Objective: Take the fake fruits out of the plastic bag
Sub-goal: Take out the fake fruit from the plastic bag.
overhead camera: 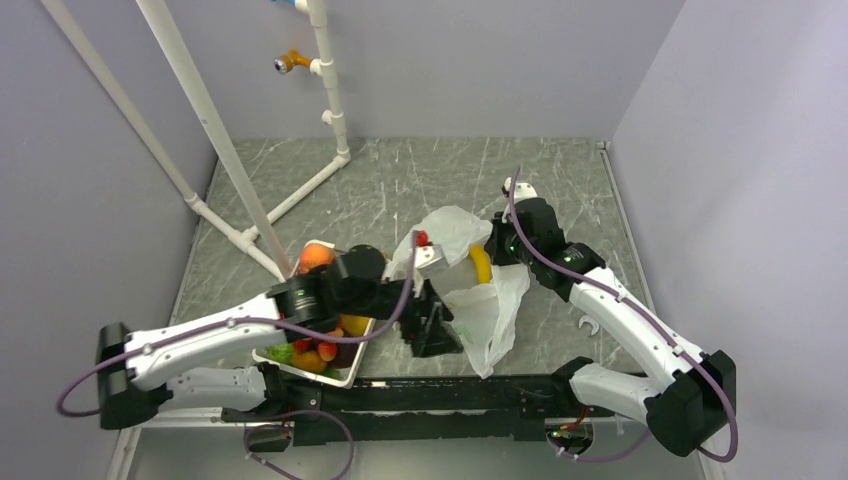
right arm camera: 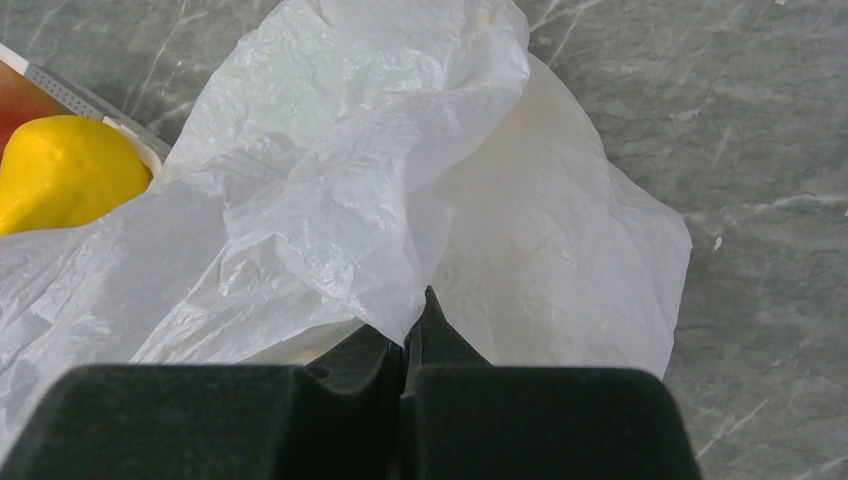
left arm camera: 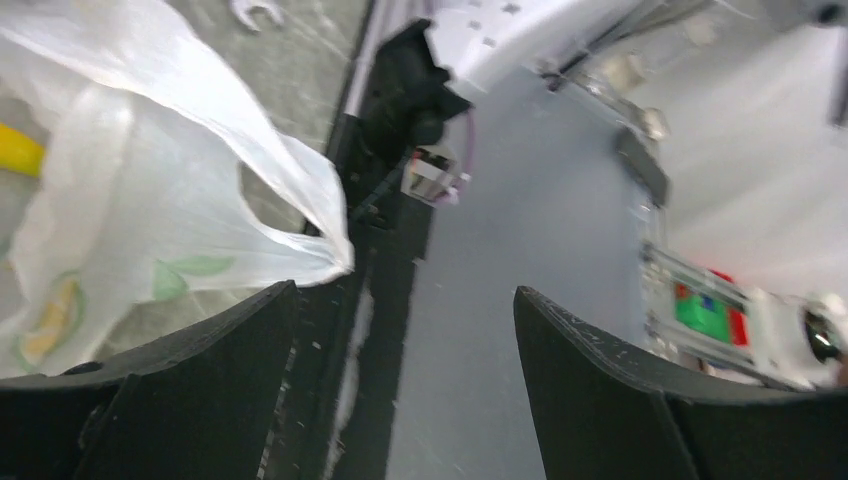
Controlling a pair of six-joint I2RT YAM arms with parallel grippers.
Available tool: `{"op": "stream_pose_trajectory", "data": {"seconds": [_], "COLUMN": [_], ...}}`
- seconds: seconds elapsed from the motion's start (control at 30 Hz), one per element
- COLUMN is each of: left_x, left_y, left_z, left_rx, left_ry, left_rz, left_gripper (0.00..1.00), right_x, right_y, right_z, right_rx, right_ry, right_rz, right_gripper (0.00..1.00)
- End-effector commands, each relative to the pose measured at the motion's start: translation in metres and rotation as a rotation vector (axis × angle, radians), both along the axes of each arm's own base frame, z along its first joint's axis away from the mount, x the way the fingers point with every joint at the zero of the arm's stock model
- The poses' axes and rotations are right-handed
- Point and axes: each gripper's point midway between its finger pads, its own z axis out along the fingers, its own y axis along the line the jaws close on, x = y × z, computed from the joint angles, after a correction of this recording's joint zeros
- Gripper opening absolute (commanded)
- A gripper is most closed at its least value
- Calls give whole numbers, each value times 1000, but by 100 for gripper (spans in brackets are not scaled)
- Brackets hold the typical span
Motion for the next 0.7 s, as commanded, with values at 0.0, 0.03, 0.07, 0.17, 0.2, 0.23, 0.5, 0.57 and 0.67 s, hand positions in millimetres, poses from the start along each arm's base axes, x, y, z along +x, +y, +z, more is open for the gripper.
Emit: {"op": "stream_pose_trajectory", "data": {"seconds": [0.0,0.03,0.07,0.17,0.2,0.23,0.5,0.57,0.67], "left_x": [54,68,81,111,120,130,186,194,206], "left_y": [-35,-39,-39,-41,-42,-42,-40,-44,-52], "left_z": [-20,-31,-42,-65,-70,-74,-91,-96,-110], "left_rx": [76,125,186,301,319,341,364,337,333], "left_ry": [-105,-114,-127,-183,-203,-220,-166,-124,-81], "left_rz": [218,277,334,446,484,526,709,698,687], "left_gripper": [82,81,79,74,74,74,61,59,55], "right_x": [5,5,4,3,2,2,-10,-13,-18], "right_y": [4,2,1,0,0,0,-7,-14,-21], "right_z": [23,22,21,20,20,20,7,-4,-19], "right_rx": [40,36,31,27,28,31,21,8,3], "right_ry": [-50,-50,-50,-48,-49,-47,-20,-1,28], "right_rz": [-2,-6,-8,-10,-10,-8,-20,-54,-106], "right_gripper": [0,0,0,0,0,0,0,0,0]}}
